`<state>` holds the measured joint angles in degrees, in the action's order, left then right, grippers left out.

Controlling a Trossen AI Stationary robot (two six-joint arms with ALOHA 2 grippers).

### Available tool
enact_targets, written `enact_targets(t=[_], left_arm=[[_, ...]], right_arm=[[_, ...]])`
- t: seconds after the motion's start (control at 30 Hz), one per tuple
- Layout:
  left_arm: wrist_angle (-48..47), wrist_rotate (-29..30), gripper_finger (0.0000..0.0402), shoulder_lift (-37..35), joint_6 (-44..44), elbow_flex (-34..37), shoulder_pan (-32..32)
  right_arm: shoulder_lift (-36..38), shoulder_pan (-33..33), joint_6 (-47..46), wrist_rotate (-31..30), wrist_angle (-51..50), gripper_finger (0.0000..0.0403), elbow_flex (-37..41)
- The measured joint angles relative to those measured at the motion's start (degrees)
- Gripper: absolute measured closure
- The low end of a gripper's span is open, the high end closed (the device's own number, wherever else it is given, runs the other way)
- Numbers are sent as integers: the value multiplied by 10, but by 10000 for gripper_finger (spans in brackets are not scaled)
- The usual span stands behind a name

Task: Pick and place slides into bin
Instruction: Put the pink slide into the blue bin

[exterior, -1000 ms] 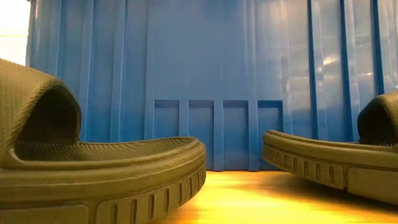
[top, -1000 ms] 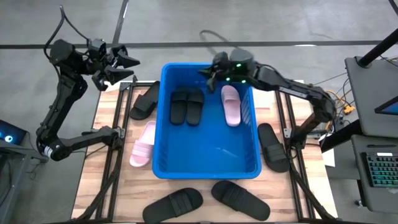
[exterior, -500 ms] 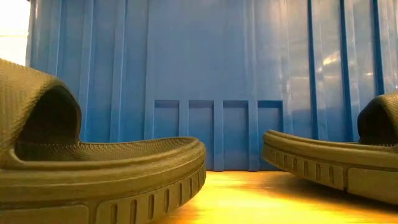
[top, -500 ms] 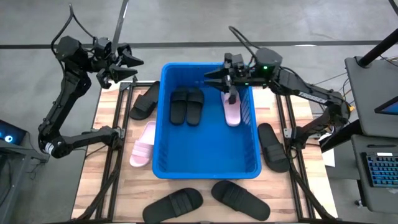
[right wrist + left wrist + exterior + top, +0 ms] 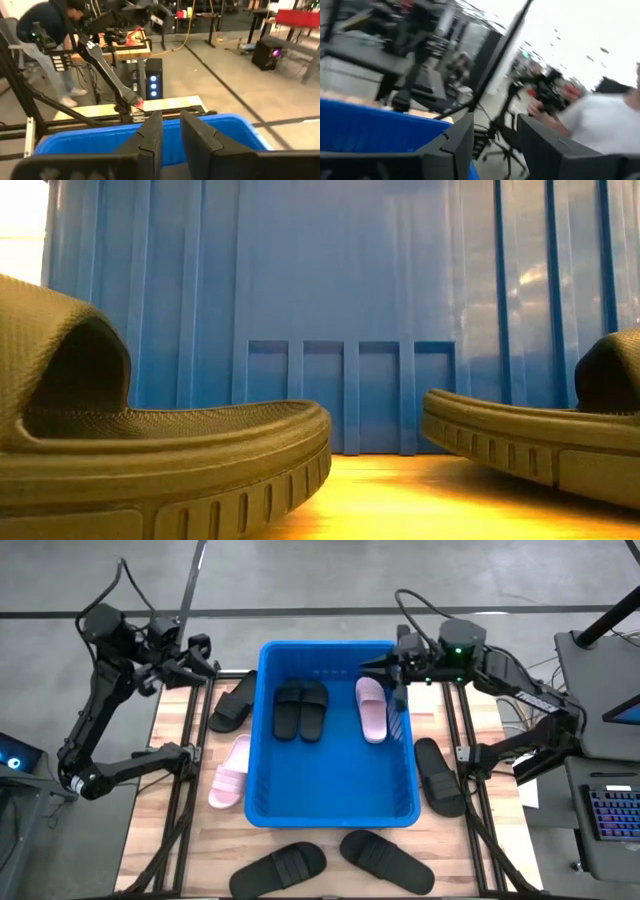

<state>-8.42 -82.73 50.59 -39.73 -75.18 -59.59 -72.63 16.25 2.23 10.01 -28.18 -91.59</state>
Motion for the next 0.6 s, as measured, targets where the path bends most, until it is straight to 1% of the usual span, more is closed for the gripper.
enact_targets(t=[0.1, 0.2, 0.23, 0.3, 0.37, 0.5, 0.53, 0.6], left_arm=[[-25, 57, 273, -6, 1, 12, 0], [-30, 109, 279, -19, 29, 28, 0], [-30, 138, 282, -25, 37, 33, 0], [-36, 213, 290, -40, 51, 40, 0], [-56, 301, 301, -57, 84, 41, 0], [-131, 491, 327, -99, 154, 26, 2], [-151, 524, 333, -109, 169, 25, 3], [-186, 558, 341, -127, 195, 25, 4]], right_arm=[[10, 0, 25, -2, 0, 351, 0], [22, 0, 30, -13, -2, 351, 0], [27, 0, 30, -15, -4, 350, 0], [35, 0, 32, -21, -17, 349, 0], [43, 0, 40, -32, -42, 349, 0], [58, 0, 41, -59, -83, 349, 0], [60, 0, 41, -65, -90, 349, 0], [65, 0, 41, -71, -103, 349, 0]])
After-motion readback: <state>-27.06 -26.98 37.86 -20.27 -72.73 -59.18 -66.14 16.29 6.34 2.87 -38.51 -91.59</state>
